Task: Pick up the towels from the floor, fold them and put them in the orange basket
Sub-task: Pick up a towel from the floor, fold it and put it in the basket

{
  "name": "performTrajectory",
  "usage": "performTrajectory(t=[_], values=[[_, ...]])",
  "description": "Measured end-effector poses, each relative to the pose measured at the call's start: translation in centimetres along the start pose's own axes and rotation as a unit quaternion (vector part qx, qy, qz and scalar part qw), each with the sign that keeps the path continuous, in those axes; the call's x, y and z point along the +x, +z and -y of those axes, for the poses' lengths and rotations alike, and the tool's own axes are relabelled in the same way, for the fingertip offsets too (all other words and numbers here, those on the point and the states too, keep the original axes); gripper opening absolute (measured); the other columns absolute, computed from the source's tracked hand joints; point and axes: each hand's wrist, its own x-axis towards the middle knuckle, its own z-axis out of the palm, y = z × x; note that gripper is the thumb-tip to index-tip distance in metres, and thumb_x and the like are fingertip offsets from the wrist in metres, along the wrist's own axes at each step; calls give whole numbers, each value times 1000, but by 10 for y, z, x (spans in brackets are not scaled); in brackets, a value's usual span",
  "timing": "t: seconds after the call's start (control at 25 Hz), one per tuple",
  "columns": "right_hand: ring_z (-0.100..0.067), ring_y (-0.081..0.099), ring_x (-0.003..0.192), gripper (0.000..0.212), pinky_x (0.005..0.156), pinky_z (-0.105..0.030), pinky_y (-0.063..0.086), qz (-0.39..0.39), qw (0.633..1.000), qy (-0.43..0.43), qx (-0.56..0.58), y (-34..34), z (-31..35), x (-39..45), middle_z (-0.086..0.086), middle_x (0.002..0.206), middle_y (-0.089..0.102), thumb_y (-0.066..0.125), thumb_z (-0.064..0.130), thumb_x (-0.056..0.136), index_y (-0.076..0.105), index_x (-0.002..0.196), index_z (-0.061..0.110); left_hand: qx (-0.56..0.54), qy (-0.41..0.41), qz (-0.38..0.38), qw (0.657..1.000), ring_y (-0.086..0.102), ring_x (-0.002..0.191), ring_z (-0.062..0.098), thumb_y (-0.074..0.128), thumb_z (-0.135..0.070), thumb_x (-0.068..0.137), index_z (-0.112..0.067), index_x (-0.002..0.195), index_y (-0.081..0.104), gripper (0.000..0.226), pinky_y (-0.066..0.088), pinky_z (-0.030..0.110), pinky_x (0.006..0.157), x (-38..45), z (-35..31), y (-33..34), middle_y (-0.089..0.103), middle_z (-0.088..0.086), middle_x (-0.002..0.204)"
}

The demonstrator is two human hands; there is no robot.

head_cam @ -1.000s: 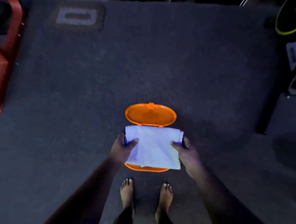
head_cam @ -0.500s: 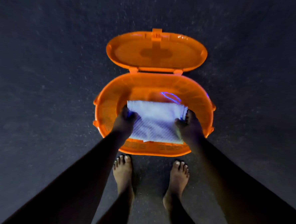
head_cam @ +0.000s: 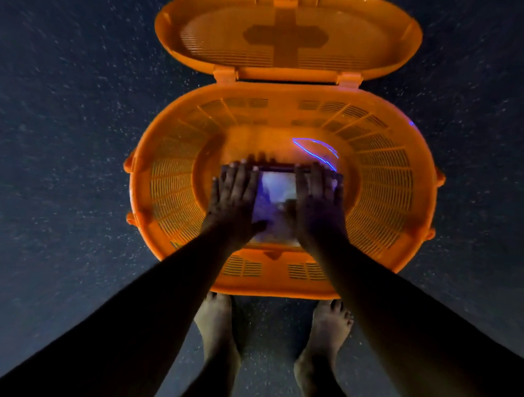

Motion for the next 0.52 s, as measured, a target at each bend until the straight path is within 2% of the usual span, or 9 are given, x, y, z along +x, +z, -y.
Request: performTrajectory(t=[0.08,0.16,0.28,0.36,0.44,0.52], values=[[-43,20,152,95,114,-74,18,43,994,-65,-70,16,-6,-6,-24,166,18,56,64,86,23,159,12,74,54,4,996,12,155,41,67,-77,66,-8,161,12,130,9,56,123,-5,3,10,8,20,168],[-43,22,152,115,114,-74,19,67,989,-81,-108,25,-15,-5,-24,165,19,56,80,72,26,159,12,113,66,5,991,24,151,42,75,-78,54,-5,160,21,140,18,55,122,-3,10,16,19,21,166],[-45,25,151,125,114,-73,20,66,986,-87,-128,31,-20,12,-26,164,23,53,89,63,29,159,13,130,66,5,989,28,150,42,80,-77,41,-4,159,22,150,23,57,121,14,17,24,23,22,165],[-45,27,150,126,114,-73,19,64,987,-79,-127,36,-21,27,-26,163,25,50,91,61,29,159,14,132,75,4,988,24,151,43,76,-79,43,-5,160,18,150,23,58,121,28,24,28,20,23,165],[-45,29,149,119,115,-73,16,70,988,-72,-120,41,-23,33,-26,162,28,41,91,68,32,158,13,126,89,7,988,19,153,43,65,-82,50,-5,161,15,144,21,60,121,34,29,30,16,23,166],[-46,29,149,109,116,-72,17,83,986,-76,-120,43,-26,23,-26,161,29,50,83,78,33,158,12,111,86,43,989,15,154,42,61,-82,60,-6,161,14,135,19,59,122,24,26,28,13,22,167]])
